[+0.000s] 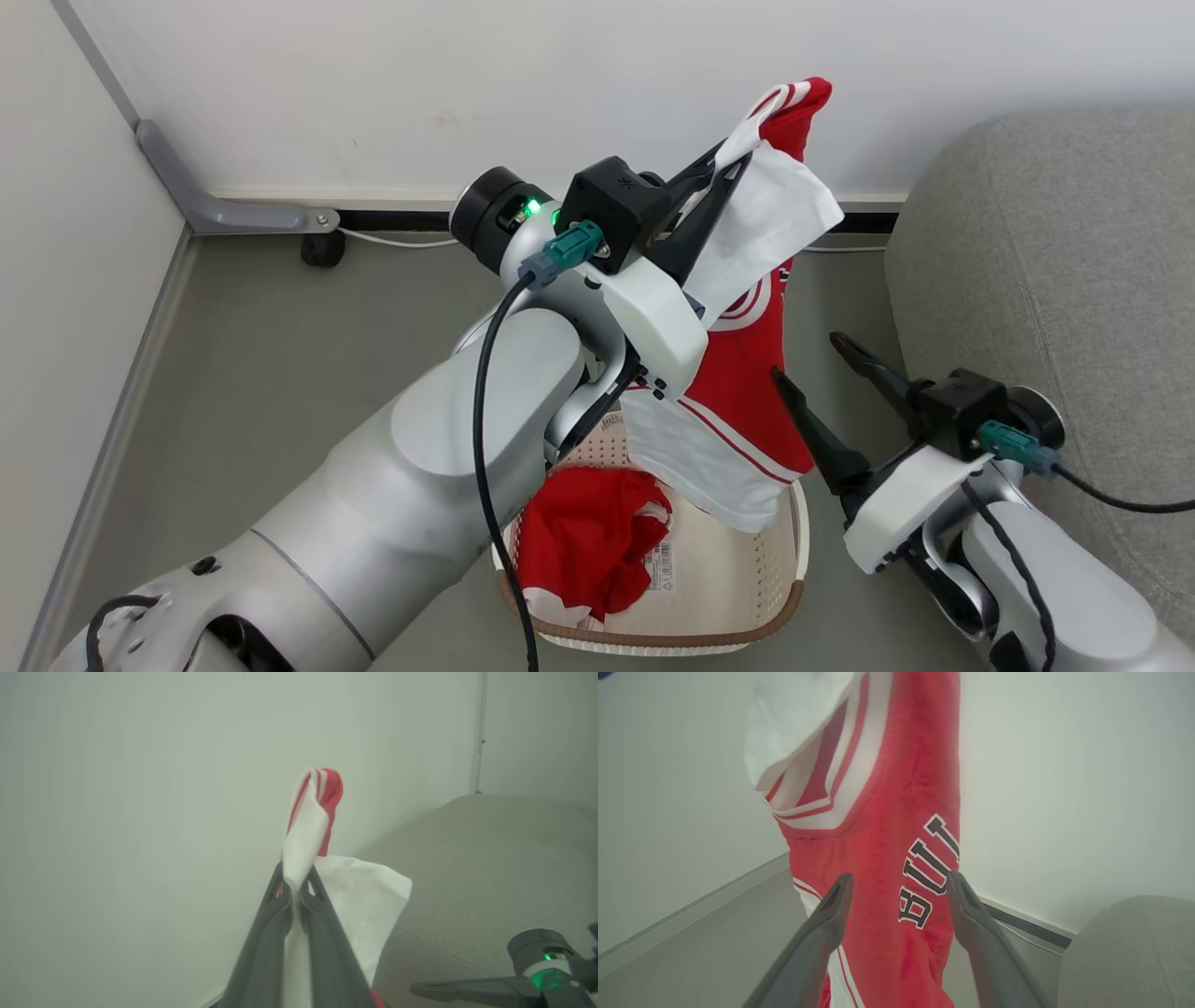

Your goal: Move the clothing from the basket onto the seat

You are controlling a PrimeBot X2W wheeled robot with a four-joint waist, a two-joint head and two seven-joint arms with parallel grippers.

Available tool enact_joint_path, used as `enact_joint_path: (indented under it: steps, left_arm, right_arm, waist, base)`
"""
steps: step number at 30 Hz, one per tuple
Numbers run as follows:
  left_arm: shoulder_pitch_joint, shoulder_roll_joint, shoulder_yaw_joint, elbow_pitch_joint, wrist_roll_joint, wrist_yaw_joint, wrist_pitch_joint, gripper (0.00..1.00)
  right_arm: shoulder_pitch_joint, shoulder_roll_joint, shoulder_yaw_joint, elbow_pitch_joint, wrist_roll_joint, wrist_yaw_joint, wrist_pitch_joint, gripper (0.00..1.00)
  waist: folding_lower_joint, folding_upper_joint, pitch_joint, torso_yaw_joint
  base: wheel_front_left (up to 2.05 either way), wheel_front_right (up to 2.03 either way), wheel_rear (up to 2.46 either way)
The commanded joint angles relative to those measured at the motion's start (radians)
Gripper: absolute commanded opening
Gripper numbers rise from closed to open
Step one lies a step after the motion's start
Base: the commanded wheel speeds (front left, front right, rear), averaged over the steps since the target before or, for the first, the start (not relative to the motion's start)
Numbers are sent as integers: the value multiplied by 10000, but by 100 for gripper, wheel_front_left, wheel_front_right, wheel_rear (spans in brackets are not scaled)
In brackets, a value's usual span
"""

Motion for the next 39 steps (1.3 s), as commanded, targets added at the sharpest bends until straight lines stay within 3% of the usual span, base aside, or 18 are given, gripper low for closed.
enact_joint_path:
  steps: [1,11,12,13,14,15,22,23,24,25,26,27,39]
  left_arm:
    - [-574,185,212,-225,-128,131,22,0]
    - [-640,185,-498,-433,-713,301,-37,0]
    - [-642,185,-564,-453,-772,314,-45,0]
    - [-642,185,-627,-469,-834,327,-53,0]
    - [-640,185,-687,-482,-890,343,-62,0]
    - [-643,185,-743,-488,-938,359,-71,0]
    - [-574,185,-884,-381,-1212,451,-135,0]
    - [-552,185,-876,-339,-1183,461,-143,13]
    - [-524,185,-858,-293,-1144,466,-150,44]
    - [-524,185,-858,-293,-1144,466,-150,44]
    - [-481,185,-819,-258,-1114,455,-154,89]
    - [-440,185,-752,-255,-1055,438,-157,100]
    - [465,185,-60,310,-493,-450,-163,100]
  right_arm:
    - [-280,97,203,15,-134,71,-59,100]
    - [-1357,1022,886,1981,-389,71,-59,100]
    - [-1430,1115,930,2198,-356,71,-59,93]
    - [-1500,1218,929,2396,-269,71,-59,43]
    - [-1584,1294,973,2565,-229,71,-59,10]
    - [-1651,1373,1018,2693,-149,71,-59,0]
    - [-1852,1388,1063,2544,223,71,-59,0]
    - [-1829,1339,1052,2457,251,71,-59,0]
    - [-1802,1284,1012,2362,276,71,-59,0]
    - [-1802,1284,1012,2362,276,71,-59,0]
    - [-1762,1225,969,2264,297,71,-59,0]
    - [-1719,1167,911,2166,323,71,-59,0]
    - [-1257,710,430,1187,417,71,-59,0]
  waist:
    - [0,0,12,44]
    - [0,0,11,303]
    - [0,0,8,328]
    - [0,0,5,349]
    - [0,0,3,368]
    - [0,0,2,386]
    - [0,0,22,300]
    - [0,0,28,253]
    - [0,0,30,205]
    - [0,0,30,205]
    - [0,0,30,159]
    - [0,0,37,121]
    - [0,0,-30,-450]
  base:
    - [0,0,0]
    - [0,0,0]
    - [0,0,0]
    - [0,0,0]
    - [0,0,0]
    - [0,0,0]
    - [0,0,0]
    - [0,0,0]
    - [0,0,0]
    - [0,0,0]
    - [0,0,0]
    - [0,0,0]
    - [0,0,0]
